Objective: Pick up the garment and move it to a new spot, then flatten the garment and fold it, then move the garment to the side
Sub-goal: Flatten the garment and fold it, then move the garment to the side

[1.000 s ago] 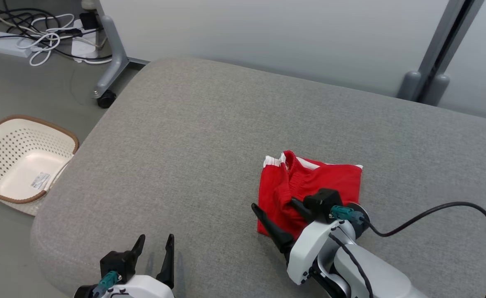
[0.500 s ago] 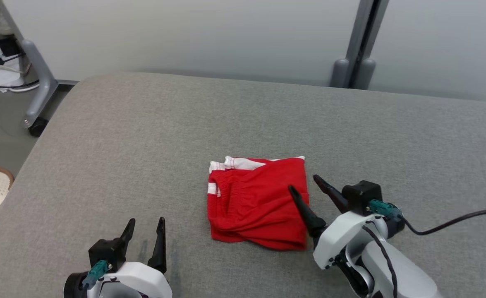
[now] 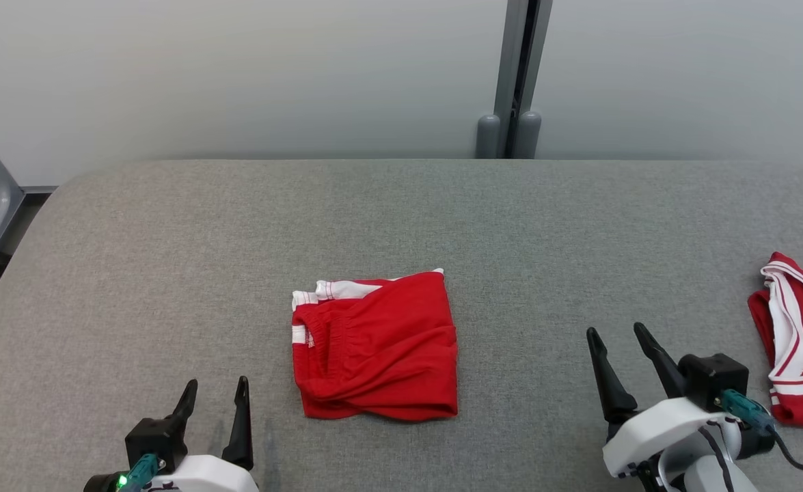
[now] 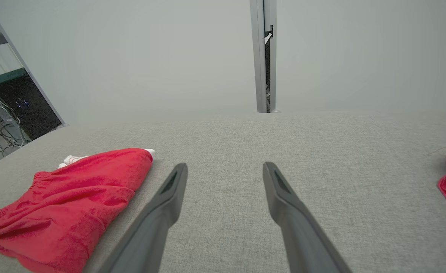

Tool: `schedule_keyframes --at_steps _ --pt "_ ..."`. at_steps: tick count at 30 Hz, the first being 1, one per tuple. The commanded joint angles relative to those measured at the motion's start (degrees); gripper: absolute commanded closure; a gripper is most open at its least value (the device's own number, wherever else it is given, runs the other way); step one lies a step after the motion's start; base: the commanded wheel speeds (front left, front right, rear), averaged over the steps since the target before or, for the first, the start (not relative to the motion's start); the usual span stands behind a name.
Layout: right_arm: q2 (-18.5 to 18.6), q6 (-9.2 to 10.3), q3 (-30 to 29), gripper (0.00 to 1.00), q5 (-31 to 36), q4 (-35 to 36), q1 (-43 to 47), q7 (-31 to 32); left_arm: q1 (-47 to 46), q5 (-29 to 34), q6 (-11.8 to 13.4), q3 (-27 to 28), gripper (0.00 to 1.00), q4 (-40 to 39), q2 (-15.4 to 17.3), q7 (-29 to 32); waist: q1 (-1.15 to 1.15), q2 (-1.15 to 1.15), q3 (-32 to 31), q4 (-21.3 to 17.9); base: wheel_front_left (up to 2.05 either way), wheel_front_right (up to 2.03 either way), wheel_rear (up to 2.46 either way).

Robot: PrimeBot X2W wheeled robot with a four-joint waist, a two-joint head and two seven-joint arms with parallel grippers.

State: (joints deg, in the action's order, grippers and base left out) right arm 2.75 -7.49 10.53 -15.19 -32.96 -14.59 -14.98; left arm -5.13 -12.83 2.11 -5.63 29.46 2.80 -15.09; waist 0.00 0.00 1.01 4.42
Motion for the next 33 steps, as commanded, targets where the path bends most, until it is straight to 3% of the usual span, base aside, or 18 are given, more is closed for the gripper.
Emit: schedule_keyframes --at_steps 1,8,19,27,33 --pt "0.29 0.0 -1.24 0.0 0.72 1.29 1.6 -0.25 0.84 0.61 -0.32 0.59 0.0 -0.59 0.24 -0.06 0.0 0.0 -0.39 -0.84 0.0 0.0 0.0" --pt "0.32 0.0 -4.71 0.0 1.3 4.02 6.57 -0.26 3.23 1.22 -0.26 1.84 0.0 -1.35 0.26 -0.06 0.0 0.0 -1.23 -1.88 0.0 0.0 0.0" --pt "0.34 0.0 -2.56 0.0 -1.52 3.9 8.25 -0.27 4.22 1.97 -0.57 2.13 0.0 -2.38 0.25 -0.06 0.0 0.0 -1.1 -1.8 0.0 0.0 0.0" --pt "0.38 0.0 2.01 0.0 -3.44 2.15 5.04 -0.27 2.68 1.22 -1.07 -0.02 0.0 -3.11 0.22 -0.06 0.0 0.0 1.3 1.55 0.0 0.0 0.0" --pt "0.33 0.0 6.32 0.0 -7.08 -1.2 -1.5 -0.26 0.83 1.13 -1.47 -2.23 0.0 -3.36 0.24 -0.06 0.0 0.0 4.55 6.65 0.0 0.0 0.0"
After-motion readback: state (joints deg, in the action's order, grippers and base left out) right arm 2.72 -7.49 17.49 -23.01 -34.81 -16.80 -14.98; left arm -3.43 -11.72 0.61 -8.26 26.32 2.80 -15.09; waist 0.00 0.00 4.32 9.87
